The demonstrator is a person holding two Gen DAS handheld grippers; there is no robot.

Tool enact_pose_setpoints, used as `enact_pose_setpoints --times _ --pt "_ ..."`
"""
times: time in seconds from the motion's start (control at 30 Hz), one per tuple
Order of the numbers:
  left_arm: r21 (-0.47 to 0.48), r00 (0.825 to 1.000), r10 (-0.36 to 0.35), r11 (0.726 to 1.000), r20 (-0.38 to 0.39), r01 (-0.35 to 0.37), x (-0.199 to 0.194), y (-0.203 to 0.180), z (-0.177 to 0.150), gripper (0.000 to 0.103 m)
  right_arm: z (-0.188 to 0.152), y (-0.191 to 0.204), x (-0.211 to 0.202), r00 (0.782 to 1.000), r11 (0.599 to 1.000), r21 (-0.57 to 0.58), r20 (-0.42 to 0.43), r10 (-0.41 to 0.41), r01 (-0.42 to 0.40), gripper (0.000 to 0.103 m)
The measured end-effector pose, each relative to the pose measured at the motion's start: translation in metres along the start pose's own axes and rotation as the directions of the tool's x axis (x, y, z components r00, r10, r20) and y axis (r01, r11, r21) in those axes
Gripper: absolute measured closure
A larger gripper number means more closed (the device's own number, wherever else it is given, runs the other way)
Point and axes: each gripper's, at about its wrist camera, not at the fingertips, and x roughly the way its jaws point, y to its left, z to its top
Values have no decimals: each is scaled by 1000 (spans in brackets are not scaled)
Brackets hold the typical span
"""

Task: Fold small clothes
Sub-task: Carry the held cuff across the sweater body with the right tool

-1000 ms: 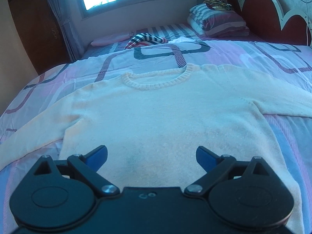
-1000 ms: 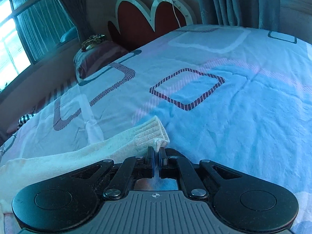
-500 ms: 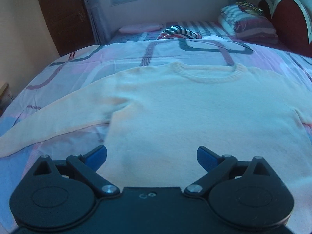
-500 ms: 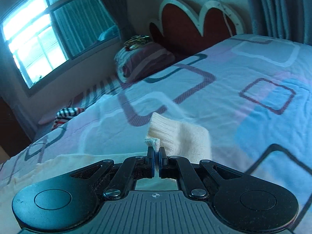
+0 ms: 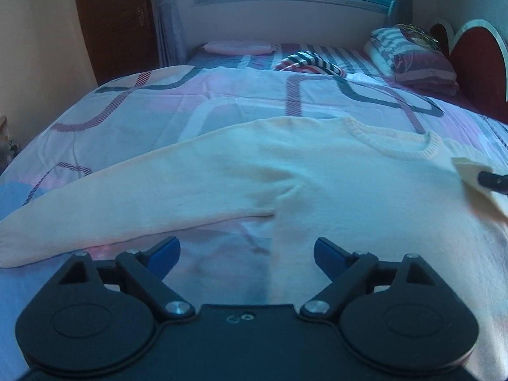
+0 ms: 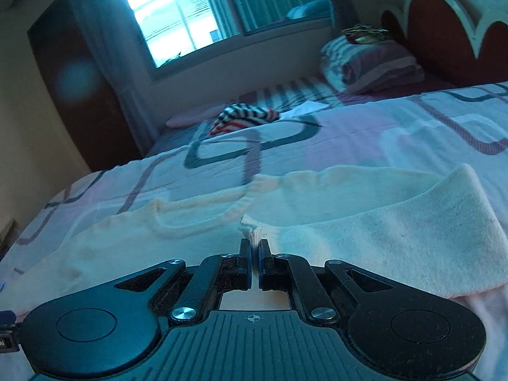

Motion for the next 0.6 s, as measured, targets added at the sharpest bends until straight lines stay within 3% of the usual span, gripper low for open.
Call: enact_pose_setpoints --times 0.27,0.47,0.53,0.6 --pt "-48 1000 3 999 -6 -4 4 39 0 13 -27 88 51 991 983 -132 -68 117 -125 100" --pt "-82 999 -36 996 20 37 2 45 4 16 -51 120 79 972 963 -187 -170 162 -193 98" --pt "-91 997 -70 993 34 73 2 39 11 19 -51 120 72 977 959 -217 -144 156 -185 73" --pt "-81 992 -123 989 41 126 5 26 18 27 -47 108 56 985 968 -185 -83 154 -167 70"
